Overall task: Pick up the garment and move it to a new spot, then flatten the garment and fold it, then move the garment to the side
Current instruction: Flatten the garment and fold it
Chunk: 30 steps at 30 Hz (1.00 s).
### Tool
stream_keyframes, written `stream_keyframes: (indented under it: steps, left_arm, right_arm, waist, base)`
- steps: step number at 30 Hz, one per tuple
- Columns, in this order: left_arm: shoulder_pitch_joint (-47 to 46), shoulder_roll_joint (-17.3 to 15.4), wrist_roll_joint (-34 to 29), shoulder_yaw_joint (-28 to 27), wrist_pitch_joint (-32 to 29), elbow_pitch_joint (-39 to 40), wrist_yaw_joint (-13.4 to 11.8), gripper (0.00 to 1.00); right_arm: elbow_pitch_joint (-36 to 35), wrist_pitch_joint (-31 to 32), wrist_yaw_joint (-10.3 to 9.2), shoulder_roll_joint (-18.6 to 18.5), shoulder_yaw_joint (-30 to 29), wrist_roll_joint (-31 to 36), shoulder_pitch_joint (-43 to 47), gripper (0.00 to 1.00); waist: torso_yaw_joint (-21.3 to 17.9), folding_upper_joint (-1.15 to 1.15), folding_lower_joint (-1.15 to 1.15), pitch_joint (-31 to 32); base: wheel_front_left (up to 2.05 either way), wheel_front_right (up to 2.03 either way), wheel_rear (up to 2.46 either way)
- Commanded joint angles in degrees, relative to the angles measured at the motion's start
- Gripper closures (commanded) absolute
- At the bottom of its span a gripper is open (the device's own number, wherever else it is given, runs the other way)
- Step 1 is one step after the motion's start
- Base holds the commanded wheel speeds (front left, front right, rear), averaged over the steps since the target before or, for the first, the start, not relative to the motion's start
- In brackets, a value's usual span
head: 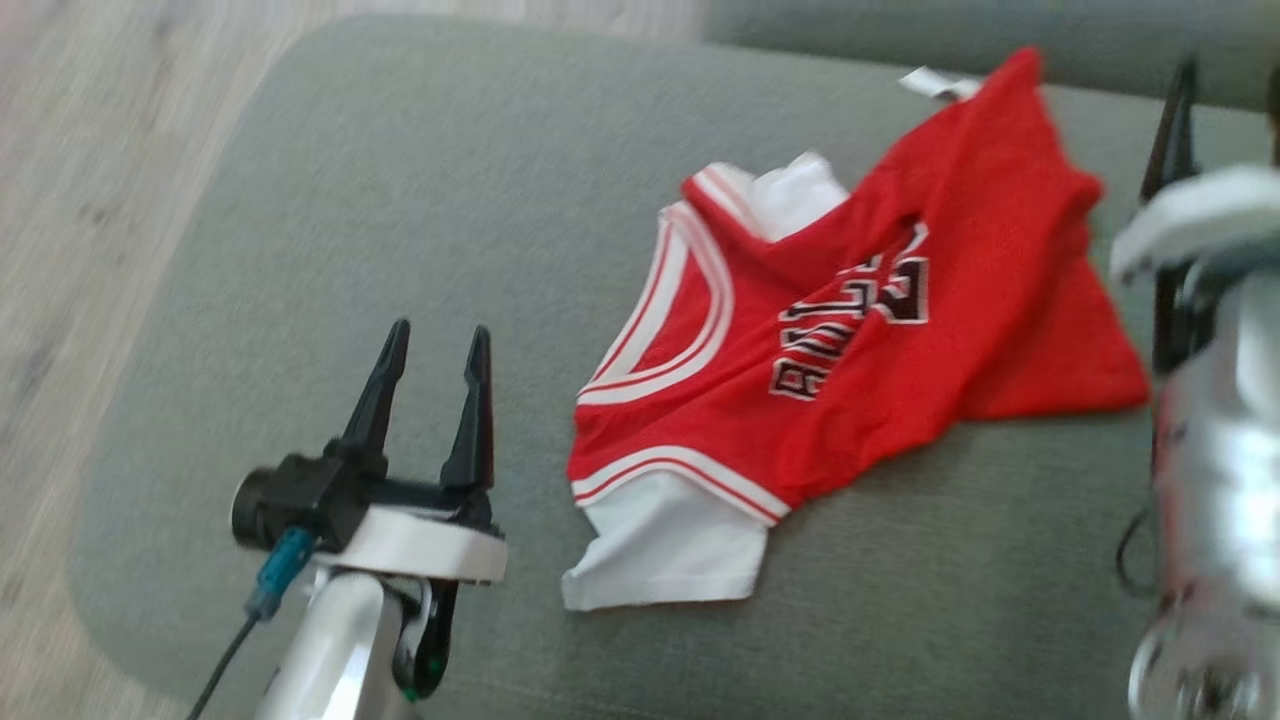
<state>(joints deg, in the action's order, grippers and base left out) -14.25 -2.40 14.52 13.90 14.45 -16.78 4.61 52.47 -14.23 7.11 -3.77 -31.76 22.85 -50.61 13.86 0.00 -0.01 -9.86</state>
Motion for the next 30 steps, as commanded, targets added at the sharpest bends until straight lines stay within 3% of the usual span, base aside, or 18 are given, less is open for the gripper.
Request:
stream_keyframes:
  steps: [1, 8, 14, 19, 22, 30]
  left_arm:
    - [-0.1, -0.5, -0.4, -2.5, 0.5, 1.4, 0.1, 0.0]
    - [2.3, -0.5, -0.8, -2.6, 0.5, 0.6, 0.1, 0.0]
    - [4.1, -0.5, -0.6, -2.8, 0.5, 0.8, 0.0, 0.0]
    - [3.8, -0.5, -0.9, -2.6, 0.5, 0.9, 0.2, 0.0]
    - [2.4, -0.5, -1.1, -2.2, 0.5, 0.8, 0.5, 0.0]
    - [0.4, -0.5, -1.0, -1.4, 0.5, 0.1, 0.9, 0.0]
  right_arm:
    - [-3.9, -0.7, 0.37, 0.8, 3.9, -3.9, 2.3, 0.0]
    - [-15.5, -0.7, 0.37, 0.9, 16.4, -22.4, 23.6, 0.0]
    - [-23.4, -0.6, 0.37, 0.9, 23.8, -30.8, 37.5, 0.0]
    - [-27.5, 2.2, 0.37, 0.9, 25.1, -30.7, 39.1, 0.0]
    - [-27.6, 7.2, 0.37, 0.9, 23.5, -28.8, 36.8, 0.0]
    - [-17.0, 15.4, 0.37, 0.9, 17.7, -25.4, 29.0, 0.0]
  waist:
    - [-3.5, 0.0, 0.01, 3.6]
    - [-6.4, 0.0, 0.01, 7.6]
    - [-8.0, 0.0, 0.01, 8.6]
    - [-8.4, 0.0, 0.01, 7.5]
    - [-7.7, 0.0, 0.01, 5.4]
    - [-5.3, 0.0, 0.01, 1.6]
  base:
    - [0.0, 0.0, 0.0]
    - [0.0, 0.0, 0.0]
    - [0.0, 0.0, 0.0]
    - [0.0, 0.0, 0.0]
    - [0.0, 0.0, 0.0]
    - [0.0, 0.0, 0.0]
